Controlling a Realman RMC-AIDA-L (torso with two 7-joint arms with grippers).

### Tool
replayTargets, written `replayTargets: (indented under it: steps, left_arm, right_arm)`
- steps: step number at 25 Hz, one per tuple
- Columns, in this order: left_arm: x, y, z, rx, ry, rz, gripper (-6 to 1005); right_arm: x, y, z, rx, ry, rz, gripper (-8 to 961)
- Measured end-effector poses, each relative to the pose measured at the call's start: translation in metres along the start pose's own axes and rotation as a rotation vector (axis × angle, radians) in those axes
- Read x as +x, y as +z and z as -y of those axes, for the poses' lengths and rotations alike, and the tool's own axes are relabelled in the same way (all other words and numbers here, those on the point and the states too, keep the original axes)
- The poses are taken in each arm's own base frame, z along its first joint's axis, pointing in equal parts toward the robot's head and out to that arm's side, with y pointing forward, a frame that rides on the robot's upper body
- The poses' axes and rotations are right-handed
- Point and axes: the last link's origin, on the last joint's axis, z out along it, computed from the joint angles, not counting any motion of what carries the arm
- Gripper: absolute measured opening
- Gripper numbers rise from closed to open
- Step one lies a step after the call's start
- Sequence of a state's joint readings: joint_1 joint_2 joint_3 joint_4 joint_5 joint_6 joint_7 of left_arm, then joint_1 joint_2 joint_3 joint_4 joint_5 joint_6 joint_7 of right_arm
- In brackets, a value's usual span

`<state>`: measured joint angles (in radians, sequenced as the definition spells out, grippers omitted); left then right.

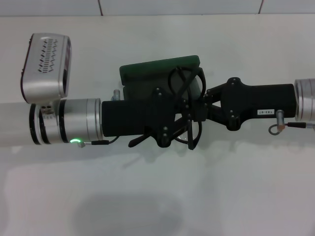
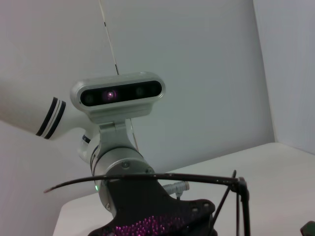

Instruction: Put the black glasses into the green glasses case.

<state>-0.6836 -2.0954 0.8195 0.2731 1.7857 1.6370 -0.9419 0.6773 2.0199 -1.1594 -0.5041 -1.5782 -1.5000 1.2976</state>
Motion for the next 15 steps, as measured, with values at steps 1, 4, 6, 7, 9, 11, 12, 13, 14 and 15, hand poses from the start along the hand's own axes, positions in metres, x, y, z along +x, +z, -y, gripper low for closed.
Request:
replayTargets:
  steps: [1,4,6,7,9,11,12,13,14,15]
  left_arm:
    - [0.000,0.000,0.000,0.000,0.000,0.000,1]
    - [0.000,0.000,0.000,0.001,0.000,-0.001,1]
    - [0.000,0.000,0.000,0.001,0.000,-0.002,1]
    - [0.001,0.000,0.000,0.001,0.000,-0.003,1]
    - [0.000,-0.001,-0.001,0.000,-0.002,-0.007,1]
    - [0.000,-0.002,-0.001,-0.001,-0.003,-0.009,1]
    - [0.000,-0.002,-0.002,-0.001,-0.003,-0.010,1]
    - [0.000,-0.003,-0.002,-0.002,-0.004,-0.011,1]
    - [0.000,-0.003,-0.002,-0.002,-0.004,-0.012,1]
    - [0.000,-0.003,-0.002,-0.003,-0.004,-0.013,2]
  right_arm:
    - [0.000,0.000,0.000,0.000,0.000,0.000,55]
    - [0.000,0.000,0.000,0.002,0.002,0.002,54]
    - [0.001,-0.001,0.001,0.015,0.005,0.008,54]
    - [0.000,-0.002,0.003,0.029,0.008,0.016,54]
    - [-0.001,-0.008,0.007,0.062,0.014,0.037,54]
    - [-0.003,-0.015,0.011,0.098,0.023,0.063,54]
    - [-0.003,-0.019,0.013,0.115,0.026,0.075,54]
    - [-0.003,-0.024,0.015,0.136,0.027,0.090,54]
    - [-0.004,-0.031,0.017,0.164,0.027,0.105,54]
    - [-0.004,-0.037,0.019,0.184,0.025,0.114,54]
